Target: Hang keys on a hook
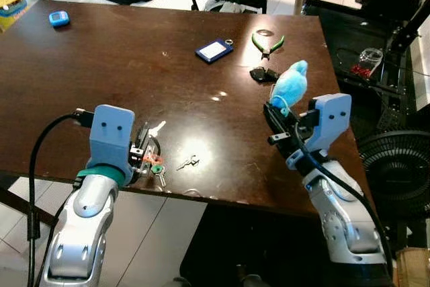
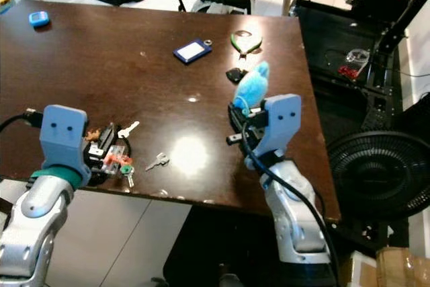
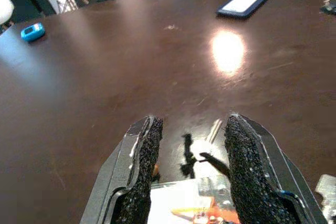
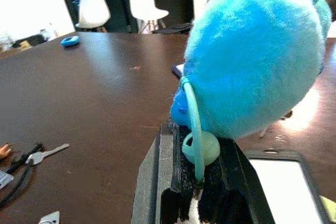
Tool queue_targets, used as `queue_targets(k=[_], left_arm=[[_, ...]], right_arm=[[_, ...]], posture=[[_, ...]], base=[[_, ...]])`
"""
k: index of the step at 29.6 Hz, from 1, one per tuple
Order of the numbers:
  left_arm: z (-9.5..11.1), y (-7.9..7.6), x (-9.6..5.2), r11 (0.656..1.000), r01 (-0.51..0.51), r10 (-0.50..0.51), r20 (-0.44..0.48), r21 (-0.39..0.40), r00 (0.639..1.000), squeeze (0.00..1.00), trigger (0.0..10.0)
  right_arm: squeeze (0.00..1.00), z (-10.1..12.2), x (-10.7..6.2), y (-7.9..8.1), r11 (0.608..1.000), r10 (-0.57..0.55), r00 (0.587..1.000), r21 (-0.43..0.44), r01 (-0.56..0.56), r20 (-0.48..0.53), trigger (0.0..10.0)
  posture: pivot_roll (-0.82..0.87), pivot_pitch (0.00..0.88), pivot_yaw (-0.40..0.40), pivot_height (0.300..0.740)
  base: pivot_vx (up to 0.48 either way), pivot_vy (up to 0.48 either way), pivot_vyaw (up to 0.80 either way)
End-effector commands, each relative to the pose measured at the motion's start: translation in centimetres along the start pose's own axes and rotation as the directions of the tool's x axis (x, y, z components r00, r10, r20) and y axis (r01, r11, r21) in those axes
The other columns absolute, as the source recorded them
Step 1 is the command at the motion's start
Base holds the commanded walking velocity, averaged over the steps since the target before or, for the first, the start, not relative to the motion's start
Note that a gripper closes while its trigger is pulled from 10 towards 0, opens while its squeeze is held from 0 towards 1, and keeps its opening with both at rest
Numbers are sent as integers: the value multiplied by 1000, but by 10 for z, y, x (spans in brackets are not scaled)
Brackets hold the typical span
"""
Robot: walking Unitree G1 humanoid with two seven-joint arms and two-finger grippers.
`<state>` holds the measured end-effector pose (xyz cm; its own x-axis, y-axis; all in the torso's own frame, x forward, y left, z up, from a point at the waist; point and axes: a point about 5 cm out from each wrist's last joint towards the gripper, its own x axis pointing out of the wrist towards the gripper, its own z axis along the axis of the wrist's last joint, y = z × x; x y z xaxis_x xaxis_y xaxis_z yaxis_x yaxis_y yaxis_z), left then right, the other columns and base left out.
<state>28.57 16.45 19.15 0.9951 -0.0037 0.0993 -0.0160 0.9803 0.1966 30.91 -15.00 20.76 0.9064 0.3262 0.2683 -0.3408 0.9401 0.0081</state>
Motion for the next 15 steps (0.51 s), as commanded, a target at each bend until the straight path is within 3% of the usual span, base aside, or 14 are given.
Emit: queue_targets(k=[1, 5, 15], left_arm=[[-5, -2, 0, 1000, 5, -5, -18, -1, 1000, 0, 10000], [-6, -4, -1, 1000, 9, -9, -22, -14, 1000, 0, 10000], [-11, -5, -5, 1000, 4, -5, -38, -18, 999, 0, 10000]], right_arm=[[0, 1, -2, -1, 1000, -14, 1000, -13, 14, 1, 10000], [0, 2, -3, -3, 999, -27, 1000, -30, 27, 8, 10000], [0, 0, 4, 10, 999, -15, 1000, -43, 15, 12, 10000]], posture=[[-90, 87, 104, 740], [-92, 83, 104, 740], [-74, 75, 101, 740]], base=[[0, 0, 0], [0, 0, 0], [-275, 0, 0]])
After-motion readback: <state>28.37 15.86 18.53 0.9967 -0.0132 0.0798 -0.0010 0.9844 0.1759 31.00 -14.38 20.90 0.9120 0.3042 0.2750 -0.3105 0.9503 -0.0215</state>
